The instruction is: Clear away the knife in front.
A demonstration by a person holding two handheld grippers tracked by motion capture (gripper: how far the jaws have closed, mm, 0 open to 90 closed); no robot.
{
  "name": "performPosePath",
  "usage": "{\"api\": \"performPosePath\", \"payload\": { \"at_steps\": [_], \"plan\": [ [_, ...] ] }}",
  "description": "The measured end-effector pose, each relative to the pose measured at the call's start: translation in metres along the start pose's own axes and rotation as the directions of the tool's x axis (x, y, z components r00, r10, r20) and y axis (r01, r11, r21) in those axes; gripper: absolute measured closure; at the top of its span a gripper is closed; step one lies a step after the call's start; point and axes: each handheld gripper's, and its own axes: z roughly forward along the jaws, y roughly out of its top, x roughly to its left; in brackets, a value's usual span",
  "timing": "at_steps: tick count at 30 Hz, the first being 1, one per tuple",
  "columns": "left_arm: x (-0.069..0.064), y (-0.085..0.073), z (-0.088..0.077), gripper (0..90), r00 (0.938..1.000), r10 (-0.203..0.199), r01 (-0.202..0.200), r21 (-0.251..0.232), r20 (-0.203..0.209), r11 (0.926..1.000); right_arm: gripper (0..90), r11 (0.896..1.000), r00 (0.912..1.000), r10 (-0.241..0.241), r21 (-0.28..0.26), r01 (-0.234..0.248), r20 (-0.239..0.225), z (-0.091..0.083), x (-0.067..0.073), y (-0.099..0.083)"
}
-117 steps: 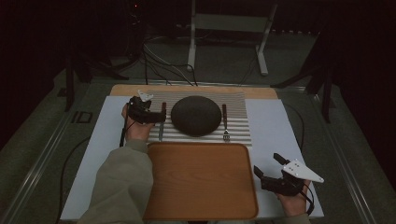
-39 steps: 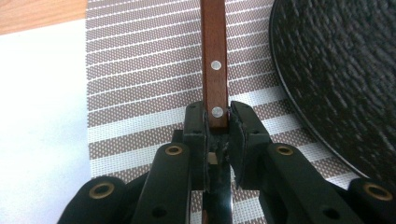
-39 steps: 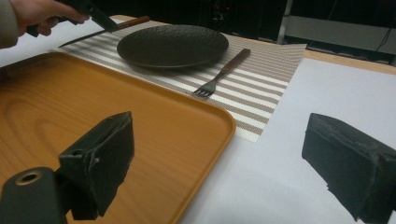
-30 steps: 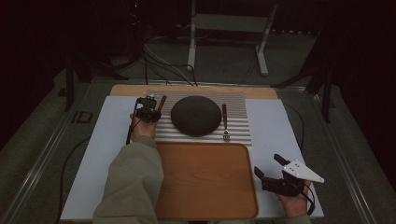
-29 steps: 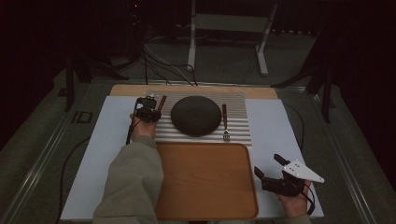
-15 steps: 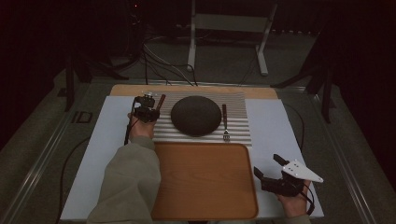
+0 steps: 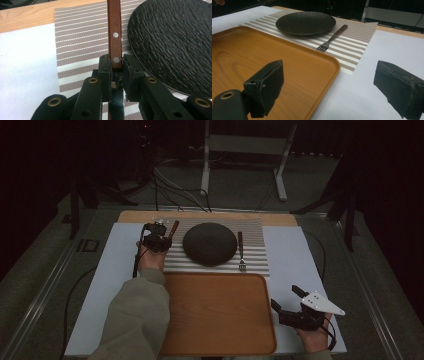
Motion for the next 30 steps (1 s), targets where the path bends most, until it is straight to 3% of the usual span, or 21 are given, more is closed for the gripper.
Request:
{"api": "performPosePath", "payload": {
  "at_steps": [30],
  "plan": [
    [-0.016, -0.012, -0.026, 78.8, 0.9992, 0.024, -0.024, -0.012, 0.033, 0.9996, 9.4, 1.0, 1.0, -0.005, 0.006, 0.005, -0.003, 0.001, 0.001, 0.0]
  ]
}}
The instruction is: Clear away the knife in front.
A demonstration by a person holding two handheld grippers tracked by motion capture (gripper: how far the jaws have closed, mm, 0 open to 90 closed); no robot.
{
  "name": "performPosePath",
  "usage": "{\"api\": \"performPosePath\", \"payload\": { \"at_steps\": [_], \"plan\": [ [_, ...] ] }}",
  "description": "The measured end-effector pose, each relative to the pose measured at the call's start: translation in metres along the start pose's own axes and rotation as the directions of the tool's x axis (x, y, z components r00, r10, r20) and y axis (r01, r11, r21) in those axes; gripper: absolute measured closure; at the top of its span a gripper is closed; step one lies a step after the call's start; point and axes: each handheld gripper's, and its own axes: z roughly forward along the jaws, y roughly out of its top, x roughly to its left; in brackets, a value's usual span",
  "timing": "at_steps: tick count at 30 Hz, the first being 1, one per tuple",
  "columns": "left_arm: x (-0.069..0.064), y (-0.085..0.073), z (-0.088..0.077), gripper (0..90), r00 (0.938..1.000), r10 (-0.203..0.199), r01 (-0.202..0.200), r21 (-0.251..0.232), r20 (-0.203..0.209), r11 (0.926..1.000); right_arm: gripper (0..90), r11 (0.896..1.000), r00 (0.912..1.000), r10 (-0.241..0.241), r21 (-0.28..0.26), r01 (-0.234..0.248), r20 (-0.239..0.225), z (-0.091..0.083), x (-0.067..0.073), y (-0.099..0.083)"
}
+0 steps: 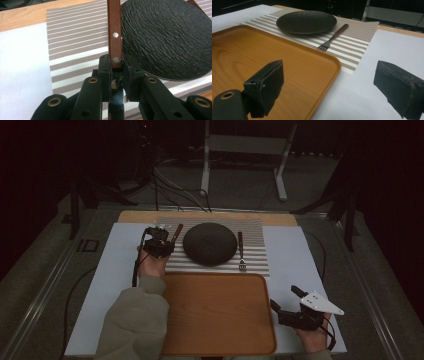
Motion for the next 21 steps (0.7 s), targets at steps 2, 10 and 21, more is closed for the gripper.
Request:
{"api": "performPosePath", "payload": {
  "at_steps": [2, 10, 21],
  "plan": [
    [-0.001, -0.002, -0.002, 78.8, 1.0, -0.004, 0.004, -0.004, 0.004, 1.0, 9.5, 1.0, 1.0, -0.001, 0.001, 0.001, -0.001, 0.0, 0.0, 0.0],
    [-0.006, -0.01, -0.008, 78.8, 0.9998, -0.012, 0.012, -0.008, 0.013, 0.9999, 9.4, 1.0, 1.0, -0.002, 0.002, 0.002, -0.002, 0.001, 0.001, 0.0],
    [-0.012, -0.022, -0.012, 78.8, 0.9995, -0.023, 0.023, -0.006, 0.02, 0.9997, 9.5, 1.0, 1.0, -0.002, 0.006, 0.002, -0.002, 0.001, 0.001, 0.0]
  ]
}}
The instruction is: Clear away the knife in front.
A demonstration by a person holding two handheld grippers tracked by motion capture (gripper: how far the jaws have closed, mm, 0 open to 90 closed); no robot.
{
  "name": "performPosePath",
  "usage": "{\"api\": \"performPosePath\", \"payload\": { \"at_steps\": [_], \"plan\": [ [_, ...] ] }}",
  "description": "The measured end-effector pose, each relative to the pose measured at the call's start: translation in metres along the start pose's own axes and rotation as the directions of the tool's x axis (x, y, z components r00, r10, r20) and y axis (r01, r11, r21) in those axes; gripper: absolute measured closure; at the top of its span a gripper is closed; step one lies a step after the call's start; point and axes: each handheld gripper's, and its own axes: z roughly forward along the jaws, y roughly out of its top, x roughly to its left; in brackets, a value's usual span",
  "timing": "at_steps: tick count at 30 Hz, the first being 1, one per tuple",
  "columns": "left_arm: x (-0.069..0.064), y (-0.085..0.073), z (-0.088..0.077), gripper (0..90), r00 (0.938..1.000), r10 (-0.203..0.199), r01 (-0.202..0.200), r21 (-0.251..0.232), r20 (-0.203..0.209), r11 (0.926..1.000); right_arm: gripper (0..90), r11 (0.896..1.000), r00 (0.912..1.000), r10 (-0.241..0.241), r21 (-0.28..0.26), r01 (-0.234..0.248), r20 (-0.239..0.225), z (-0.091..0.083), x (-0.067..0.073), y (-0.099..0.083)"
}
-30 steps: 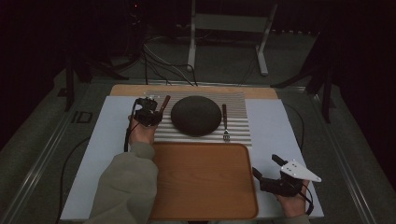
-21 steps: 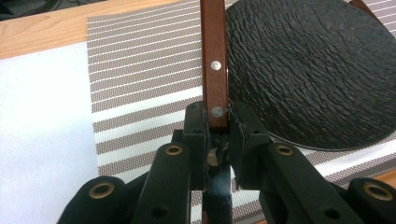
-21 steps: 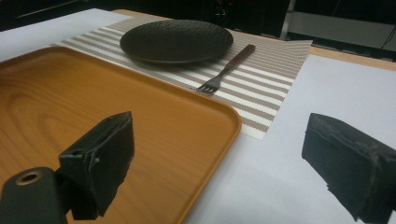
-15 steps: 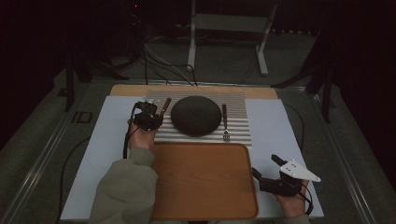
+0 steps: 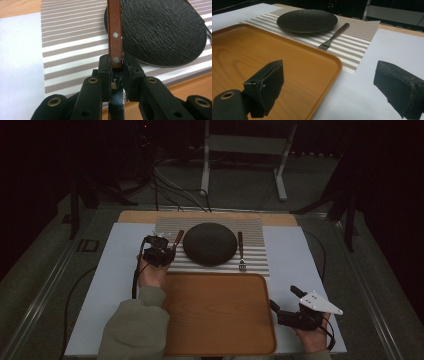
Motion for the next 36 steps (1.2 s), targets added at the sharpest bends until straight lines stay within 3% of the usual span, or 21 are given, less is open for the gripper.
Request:
{"api": "performPosePath", "payload": {
  "at_steps": [10, 36],
  "plan": [
    [-0.005, -0.01, -0.002, 78.7, 0.9995, -0.009, 0.01, -0.01, 0.03, 0.9999, 9.5, 1.0, 1.0, 0.0, 0.001, 0.0, 0.0, 0.0, 0.0, 0.0],
    [-0.018, -0.04, -0.01, 78.8, 0.9978, -0.037, 0.038, -0.009, 0.055, 0.9992, 9.4, 1.0, 1.0, 0.001, 0.011, -0.001, 0.004, 0.001, 0.0, 0.0]
  ]
}}
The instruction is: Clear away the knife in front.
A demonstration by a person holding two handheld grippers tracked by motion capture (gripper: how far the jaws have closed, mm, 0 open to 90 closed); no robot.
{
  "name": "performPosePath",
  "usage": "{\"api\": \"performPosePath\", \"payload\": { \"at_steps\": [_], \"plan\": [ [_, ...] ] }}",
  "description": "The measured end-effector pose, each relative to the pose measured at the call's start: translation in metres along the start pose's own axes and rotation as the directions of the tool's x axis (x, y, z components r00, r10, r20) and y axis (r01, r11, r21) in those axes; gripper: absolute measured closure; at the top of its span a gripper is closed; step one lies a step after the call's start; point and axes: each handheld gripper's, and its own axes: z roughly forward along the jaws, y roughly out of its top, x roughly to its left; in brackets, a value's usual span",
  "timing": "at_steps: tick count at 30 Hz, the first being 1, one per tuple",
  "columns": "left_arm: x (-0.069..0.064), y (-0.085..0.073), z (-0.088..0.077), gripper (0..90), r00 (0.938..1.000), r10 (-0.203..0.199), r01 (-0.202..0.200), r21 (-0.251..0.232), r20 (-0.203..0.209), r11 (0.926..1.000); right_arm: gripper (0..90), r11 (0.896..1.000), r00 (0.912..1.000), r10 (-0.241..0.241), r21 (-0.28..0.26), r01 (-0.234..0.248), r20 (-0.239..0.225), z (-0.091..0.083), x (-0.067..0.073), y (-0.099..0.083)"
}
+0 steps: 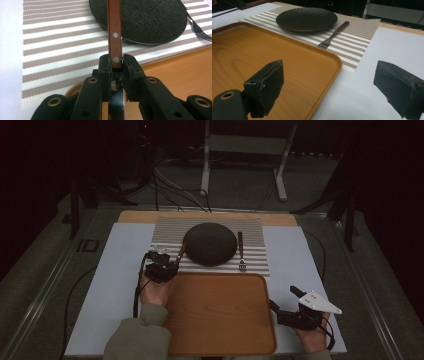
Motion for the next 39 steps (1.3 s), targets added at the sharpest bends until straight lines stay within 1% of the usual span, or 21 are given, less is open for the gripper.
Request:
{"api": "performPosePath", "payload": {
  "at_steps": [10, 14, 18, 22, 28, 33, 39],
  "plan": [
    [-0.002, -0.012, -0.002, 78.7, 0.9999, -0.013, 0.013, 0.006, 0.005, 0.9999, 9.4, 1.0, 1.0, 0.0, -0.002, 0.0, 0.0, 0.0, 0.0, 0.0],
    [-0.002, -0.018, -0.003, 78.7, 0.9993, -0.036, 0.036, 0.009, 0.007, 0.9993, 9.4, 1.0, 1.0, 0.0, -0.006, 0.0, -0.001, -0.001, 0.0, 0.0],
    [-0.002, -0.021, -0.004, 78.7, 0.9989, -0.046, 0.046, 0.009, 0.008, 0.9989, 9.4, 1.0, 1.0, 0.0, -0.007, 0.0, -0.001, -0.001, 0.0, 0.0],
    [-0.002, -0.026, -0.005, 78.7, 0.9978, -0.066, 0.066, 0.007, 0.011, 0.9978, 9.4, 1.0, 1.0, -0.003, -0.006, 0.003, -0.002, 0.0, 0.0, 0.0],
    [-0.003, -0.033, -0.007, 78.7, 0.9973, -0.073, 0.073, 0.008, 0.005, 0.9973, 9.4, 1.0, 1.0, -0.003, -0.008, 0.003, -0.002, -0.001, 0.0, 0.0],
    [0.0, -0.041, -0.01, 78.7, 0.9961, -0.087, 0.088, 0.011, -0.008, 0.9961, 9.4, 1.0, 1.0, -0.003, -0.008, 0.003, -0.004, -0.001, 0.0, 0.0],
    [0.005, -0.05, -0.013, 78.7, 0.9933, -0.115, 0.115, 0.013, -0.011, 0.9933, 9.4, 1.0, 1.0, -0.002, -0.006, 0.002, -0.004, 0.0, 0.0, 0.0]
  ]
}}
